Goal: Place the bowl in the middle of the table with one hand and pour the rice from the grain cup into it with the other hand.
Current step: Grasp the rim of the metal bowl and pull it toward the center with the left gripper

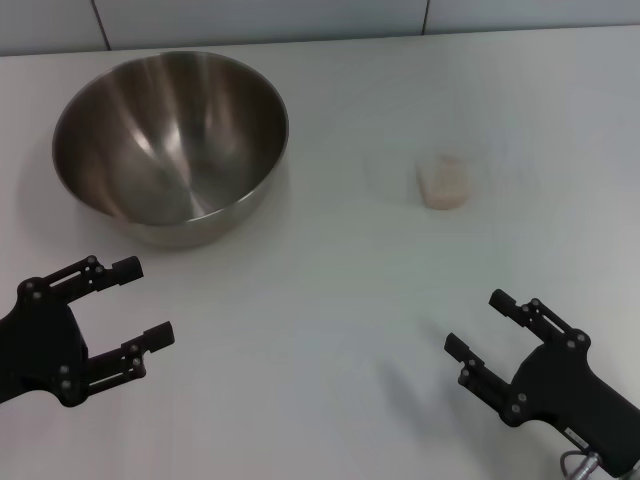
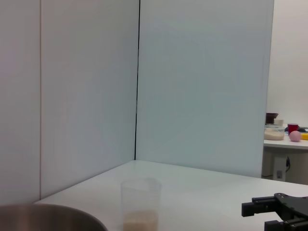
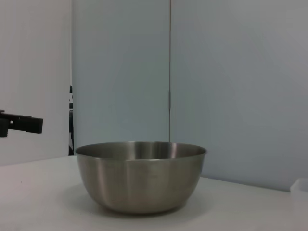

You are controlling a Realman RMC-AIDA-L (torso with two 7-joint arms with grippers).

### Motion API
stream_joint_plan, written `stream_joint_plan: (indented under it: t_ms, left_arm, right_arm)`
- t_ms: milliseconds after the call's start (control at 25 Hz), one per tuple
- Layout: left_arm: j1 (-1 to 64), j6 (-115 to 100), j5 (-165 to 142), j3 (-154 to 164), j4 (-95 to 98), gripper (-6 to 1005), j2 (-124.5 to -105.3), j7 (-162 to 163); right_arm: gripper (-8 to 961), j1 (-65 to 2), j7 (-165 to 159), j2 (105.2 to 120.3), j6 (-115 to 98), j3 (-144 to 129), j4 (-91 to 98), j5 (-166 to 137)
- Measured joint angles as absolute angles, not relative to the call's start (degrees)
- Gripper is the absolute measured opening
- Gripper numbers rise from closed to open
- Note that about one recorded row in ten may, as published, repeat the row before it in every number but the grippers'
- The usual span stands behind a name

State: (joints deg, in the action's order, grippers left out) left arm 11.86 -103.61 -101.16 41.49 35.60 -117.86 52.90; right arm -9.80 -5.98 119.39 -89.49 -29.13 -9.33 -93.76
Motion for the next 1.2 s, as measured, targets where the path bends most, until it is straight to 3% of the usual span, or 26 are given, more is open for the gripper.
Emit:
stream_joint_plan:
  t_ms: [640,960,1200]
  left_arm:
    - [12.29,-102.71,-100.69,39.33,35.4,740,-117.99,53.62]
    - [19.73,-98.15,-99.18,29.27,35.31,741,-118.22,66.29]
    - [25.92,-82.05,-99.05,26.12,35.84,741,-118.11,84.06]
  right_arm:
    - [700,-9.21,-5.83,119.27,-90.01,-29.18,-9.49,-93.69]
    - [699,-11.35,-5.8,119.37,-89.61,-29.18,-9.4,-93.67]
    - [699,-12.06,-5.8,119.49,-89.26,-29.18,-9.46,-93.66]
